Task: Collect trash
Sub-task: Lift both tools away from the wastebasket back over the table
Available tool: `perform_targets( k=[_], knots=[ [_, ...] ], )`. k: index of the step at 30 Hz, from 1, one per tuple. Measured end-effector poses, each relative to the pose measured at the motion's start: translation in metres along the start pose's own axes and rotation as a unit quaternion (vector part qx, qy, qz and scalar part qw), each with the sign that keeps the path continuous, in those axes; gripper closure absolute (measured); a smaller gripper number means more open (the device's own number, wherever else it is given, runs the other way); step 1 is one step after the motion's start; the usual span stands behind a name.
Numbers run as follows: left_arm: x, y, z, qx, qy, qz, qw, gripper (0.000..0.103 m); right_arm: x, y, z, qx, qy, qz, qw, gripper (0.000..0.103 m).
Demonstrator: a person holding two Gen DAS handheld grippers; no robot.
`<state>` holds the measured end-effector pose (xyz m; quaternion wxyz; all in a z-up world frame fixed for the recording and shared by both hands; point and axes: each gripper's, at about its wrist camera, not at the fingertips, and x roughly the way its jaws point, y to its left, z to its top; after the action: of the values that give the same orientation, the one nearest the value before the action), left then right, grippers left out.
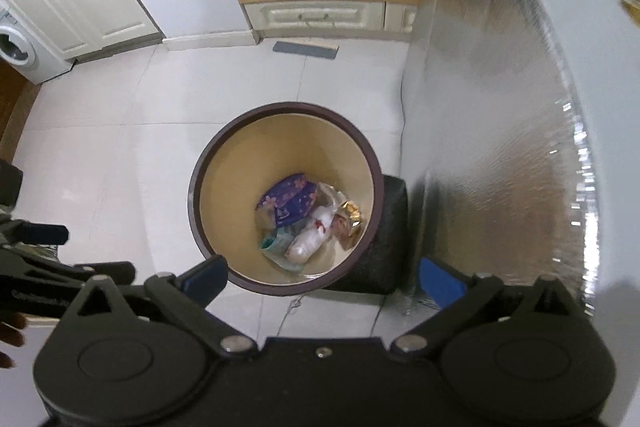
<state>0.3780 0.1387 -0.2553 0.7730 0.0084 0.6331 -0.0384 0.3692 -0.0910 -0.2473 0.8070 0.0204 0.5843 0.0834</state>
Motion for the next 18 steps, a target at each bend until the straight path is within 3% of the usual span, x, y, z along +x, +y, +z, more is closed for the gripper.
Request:
perform_targets(
  k=[11, 18],
  knots=[
    [-0.071, 0.0, -0.03, -0.035, -0.058, -0.015, 0.9976, 0.0, -0.061, 0.001, -0.022, -0.007, -0.03, -0.009, 0.999, 0.0],
    [-0.112, -0.009, -0.05, -0.027, -0.097, -0.019, 0.9947, 0.0, -0.099, 0.0, -0.037, -0.004, -0.052, -0.014, 0.999, 0.0]
  ],
)
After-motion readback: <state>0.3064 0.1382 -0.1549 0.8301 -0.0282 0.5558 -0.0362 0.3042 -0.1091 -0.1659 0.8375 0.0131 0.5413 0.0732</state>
